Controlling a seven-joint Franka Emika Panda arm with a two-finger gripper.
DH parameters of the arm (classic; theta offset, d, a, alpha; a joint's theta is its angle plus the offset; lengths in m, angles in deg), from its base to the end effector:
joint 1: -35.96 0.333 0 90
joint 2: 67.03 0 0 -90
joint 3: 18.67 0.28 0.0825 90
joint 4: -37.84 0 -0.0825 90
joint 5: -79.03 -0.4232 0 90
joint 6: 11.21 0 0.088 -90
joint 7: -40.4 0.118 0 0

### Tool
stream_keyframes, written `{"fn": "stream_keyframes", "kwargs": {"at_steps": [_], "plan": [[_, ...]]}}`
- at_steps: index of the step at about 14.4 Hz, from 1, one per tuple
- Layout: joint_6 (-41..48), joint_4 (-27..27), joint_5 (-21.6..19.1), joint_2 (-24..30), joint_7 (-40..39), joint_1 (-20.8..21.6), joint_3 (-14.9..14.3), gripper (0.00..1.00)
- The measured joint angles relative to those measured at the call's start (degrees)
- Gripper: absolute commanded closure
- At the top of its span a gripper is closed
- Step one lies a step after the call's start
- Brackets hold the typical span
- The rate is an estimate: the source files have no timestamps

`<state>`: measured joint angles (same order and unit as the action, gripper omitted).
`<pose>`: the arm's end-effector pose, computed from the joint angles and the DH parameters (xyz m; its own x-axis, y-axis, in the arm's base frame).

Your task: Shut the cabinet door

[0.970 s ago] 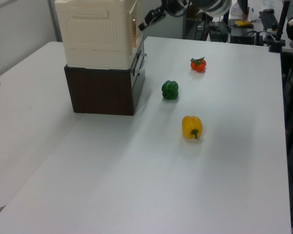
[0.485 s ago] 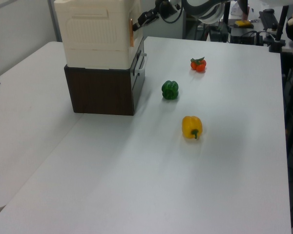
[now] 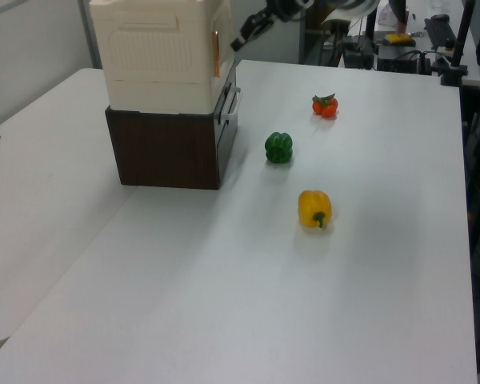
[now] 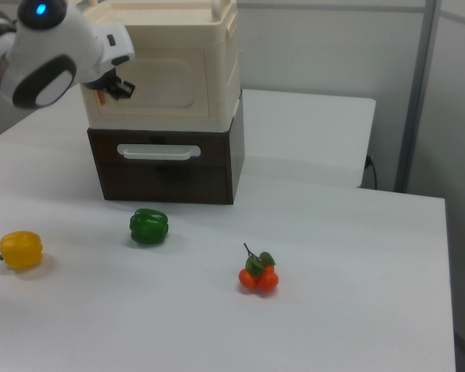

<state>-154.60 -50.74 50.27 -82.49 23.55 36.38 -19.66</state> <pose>0.7276 -0.0060 0.5228 0.7498 -0.1195 0.6508 0.0966 -0.9532 -0.2864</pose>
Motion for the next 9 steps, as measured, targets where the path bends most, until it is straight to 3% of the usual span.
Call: {"fn": "stream_keyframes", "kwargs": {"at_steps": [2, 3, 5, 6, 7, 9], "plan": [[14.72, -0.22, 3.53, 3.98, -0.37, -1.42, -2.23, 0.85], [22.73, -0.38, 6.03, 6.3, -0.36, -1.92, -3.13, 0.73], [33.73, -0.53, 10.97, 9.33, 3.4, -1.93, -3.68, 0.61], [38.77, -0.5, 13.71, 10.88, 6.44, -1.76, -3.67, 0.51], [44.39, -0.39, 15.92, 12.77, 9.55, -1.5, -3.61, 0.3], [53.7, -0.22, 17.59, 16.49, 12.24, -1.21, -3.57, 0.0]]}}
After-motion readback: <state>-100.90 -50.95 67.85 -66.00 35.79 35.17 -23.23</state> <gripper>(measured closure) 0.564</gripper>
